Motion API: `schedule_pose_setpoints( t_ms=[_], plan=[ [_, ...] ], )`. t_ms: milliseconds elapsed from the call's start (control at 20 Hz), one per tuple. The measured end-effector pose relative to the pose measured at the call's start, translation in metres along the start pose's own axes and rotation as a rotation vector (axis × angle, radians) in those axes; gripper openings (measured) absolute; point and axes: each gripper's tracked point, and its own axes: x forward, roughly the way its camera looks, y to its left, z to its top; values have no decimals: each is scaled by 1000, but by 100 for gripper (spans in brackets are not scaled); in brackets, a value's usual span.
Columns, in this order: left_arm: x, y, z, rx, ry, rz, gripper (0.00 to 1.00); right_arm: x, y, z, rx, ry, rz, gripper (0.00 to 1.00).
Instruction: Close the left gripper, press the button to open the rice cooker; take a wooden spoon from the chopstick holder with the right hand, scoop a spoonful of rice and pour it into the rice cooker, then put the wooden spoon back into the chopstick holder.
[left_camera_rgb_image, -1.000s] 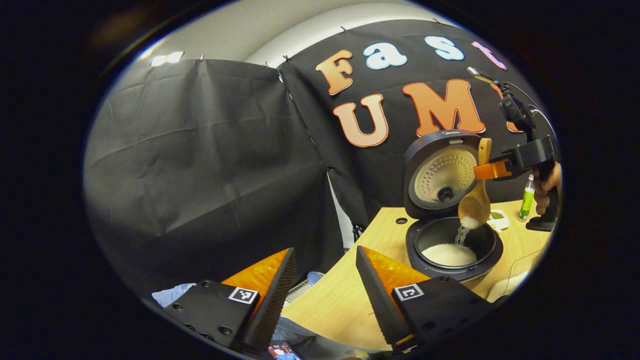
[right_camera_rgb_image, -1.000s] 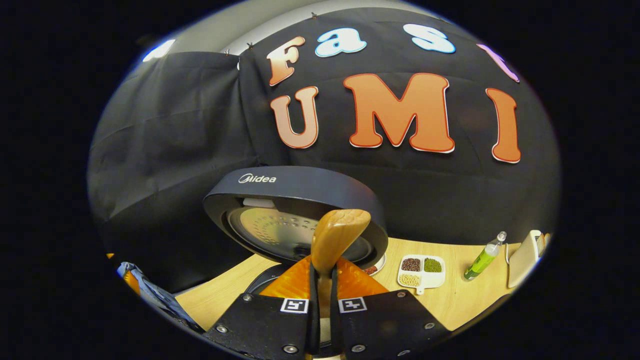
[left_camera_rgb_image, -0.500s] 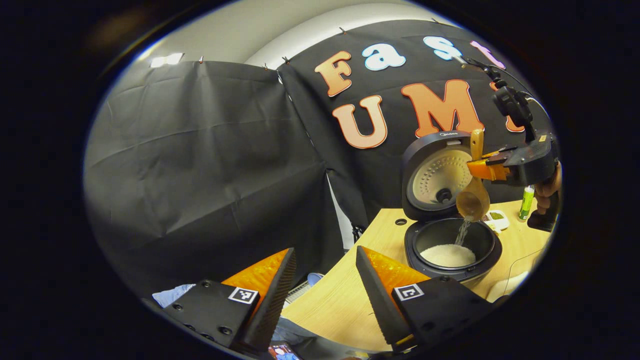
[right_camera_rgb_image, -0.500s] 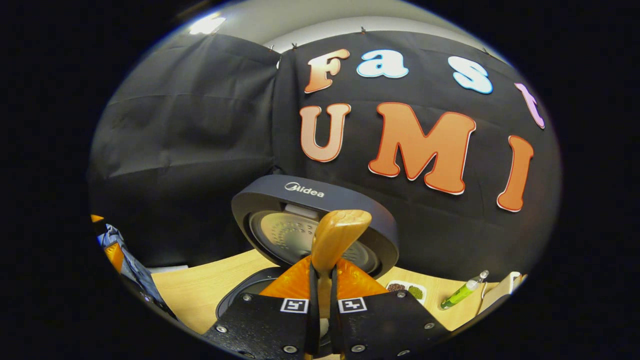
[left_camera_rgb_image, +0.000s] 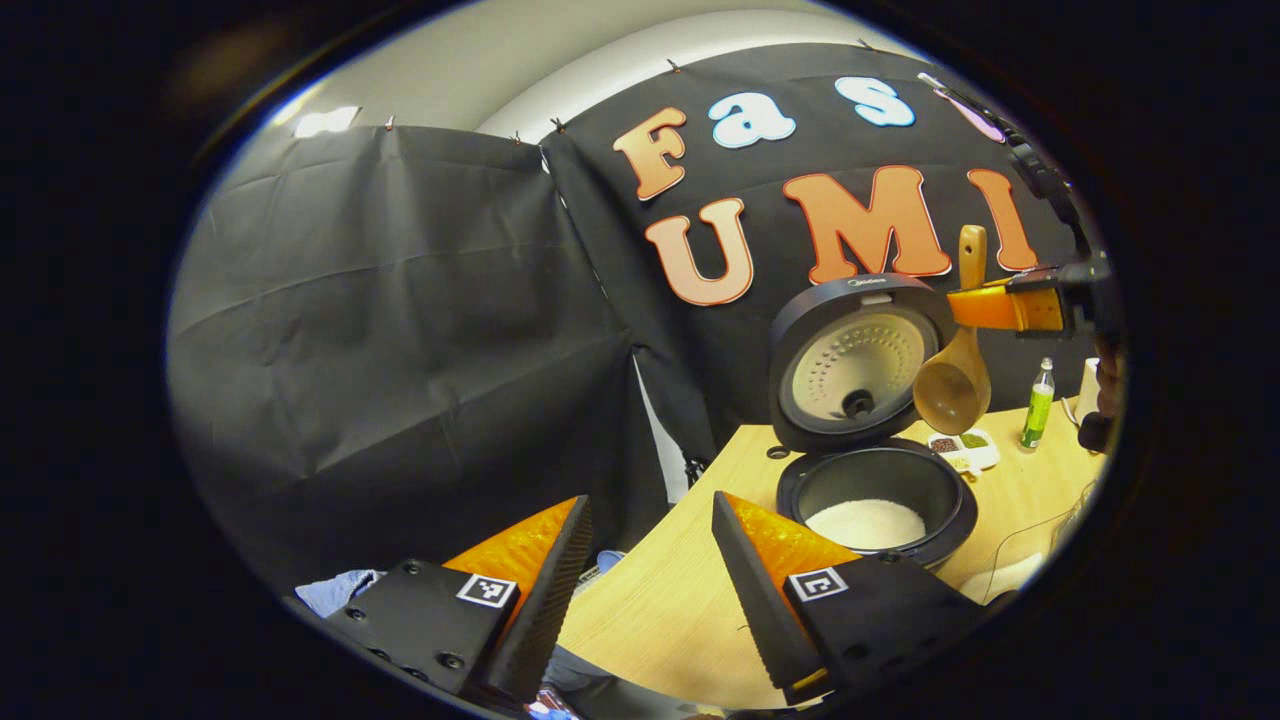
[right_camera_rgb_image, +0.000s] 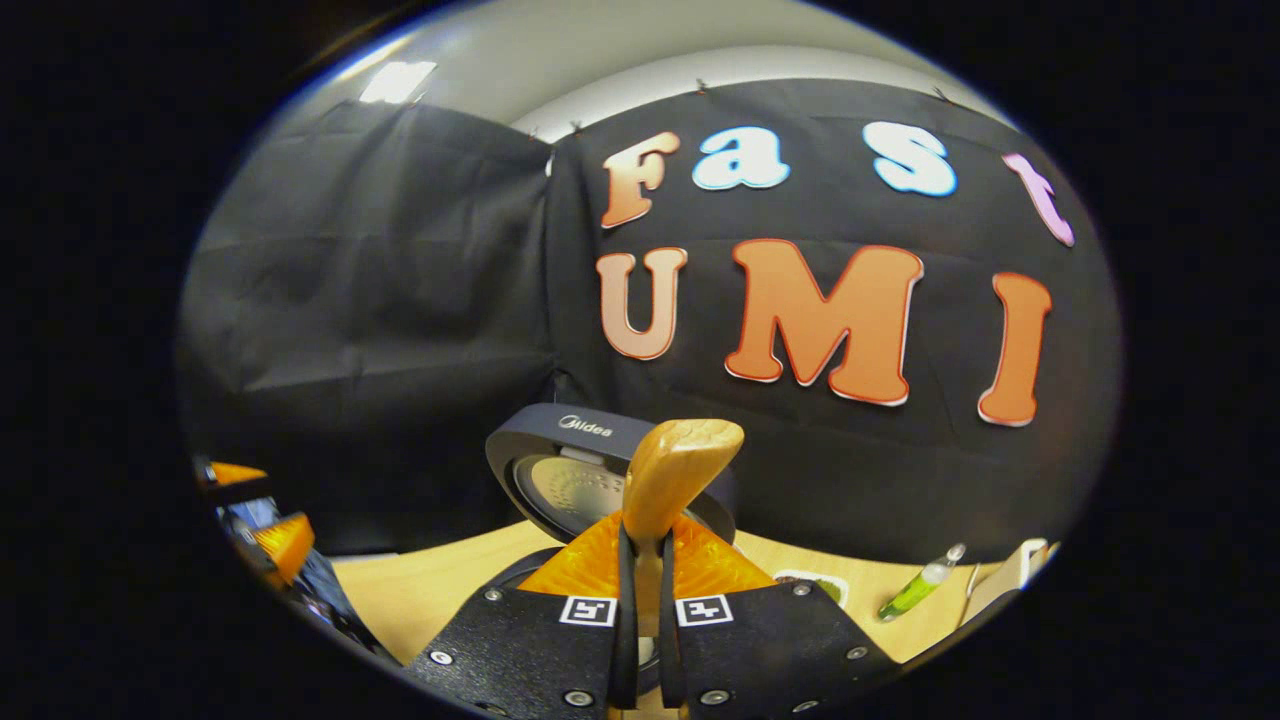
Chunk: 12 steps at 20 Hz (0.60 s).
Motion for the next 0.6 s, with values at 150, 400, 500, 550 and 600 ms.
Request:
schedule_pose_setpoints(
  t_ms=[150, 400, 500, 550, 600],
  plan=[
    [-11, -23, 7, -5, -4, -38, 92, -25, -52, -9, 85, 45, -53, 8],
    [-28, -64, 21, 14, -29, -100, 75, -80, -145, -38, 138, 87, -228, 7],
    [-33, -79, 25, 26, -31, -126, 75, -105, -172, -56, 169, 118, -288, 7],
    [-34, -86, 27, 31, -35, -136, 75, -118, -185, -64, 188, 131, -318, 8],
    [-36, -93, 29, 33, -38, -148, 75, -131, -198, -72, 206, 141, -346, 7]
  ],
)
